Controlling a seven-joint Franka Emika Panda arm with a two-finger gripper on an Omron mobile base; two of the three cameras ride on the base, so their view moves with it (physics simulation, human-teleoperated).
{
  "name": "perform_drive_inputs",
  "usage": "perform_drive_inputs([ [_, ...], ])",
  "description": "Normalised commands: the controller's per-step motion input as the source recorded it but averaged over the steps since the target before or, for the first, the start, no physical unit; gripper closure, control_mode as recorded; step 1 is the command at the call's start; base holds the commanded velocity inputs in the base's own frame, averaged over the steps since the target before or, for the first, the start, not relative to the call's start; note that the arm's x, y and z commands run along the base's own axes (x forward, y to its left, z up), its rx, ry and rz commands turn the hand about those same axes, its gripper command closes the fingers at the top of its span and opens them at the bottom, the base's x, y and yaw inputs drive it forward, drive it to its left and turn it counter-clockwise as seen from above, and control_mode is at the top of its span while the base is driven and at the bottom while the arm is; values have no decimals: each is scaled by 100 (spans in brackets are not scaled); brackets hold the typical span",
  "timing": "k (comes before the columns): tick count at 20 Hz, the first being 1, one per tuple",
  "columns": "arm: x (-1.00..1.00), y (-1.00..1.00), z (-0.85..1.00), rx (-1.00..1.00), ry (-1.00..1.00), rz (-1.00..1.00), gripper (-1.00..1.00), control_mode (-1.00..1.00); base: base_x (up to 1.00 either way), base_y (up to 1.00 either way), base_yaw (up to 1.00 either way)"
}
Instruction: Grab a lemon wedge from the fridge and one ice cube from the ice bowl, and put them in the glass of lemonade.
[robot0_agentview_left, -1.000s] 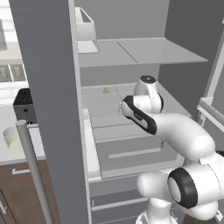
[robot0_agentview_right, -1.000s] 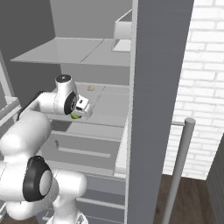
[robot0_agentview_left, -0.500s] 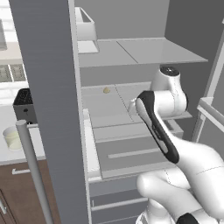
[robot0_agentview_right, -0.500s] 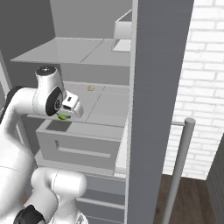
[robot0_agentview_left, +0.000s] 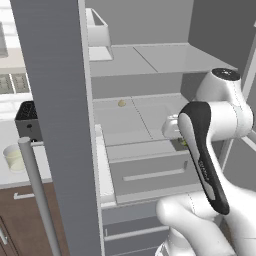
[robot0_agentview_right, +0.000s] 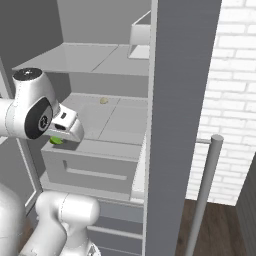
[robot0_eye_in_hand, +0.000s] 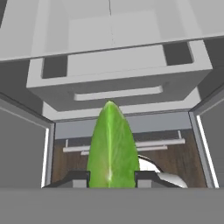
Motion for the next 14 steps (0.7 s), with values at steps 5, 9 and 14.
perform_drive_inputs([
  [5, -8, -1, 0, 0, 0, 0, 100, -100, 0, 0, 0],
  [9, 0, 0, 0, 0, 0, 0, 100, -100, 0, 0, 0],
  [14, -6, 0, 0, 0, 0, 0, 100, -100, 0, 0, 0],
])
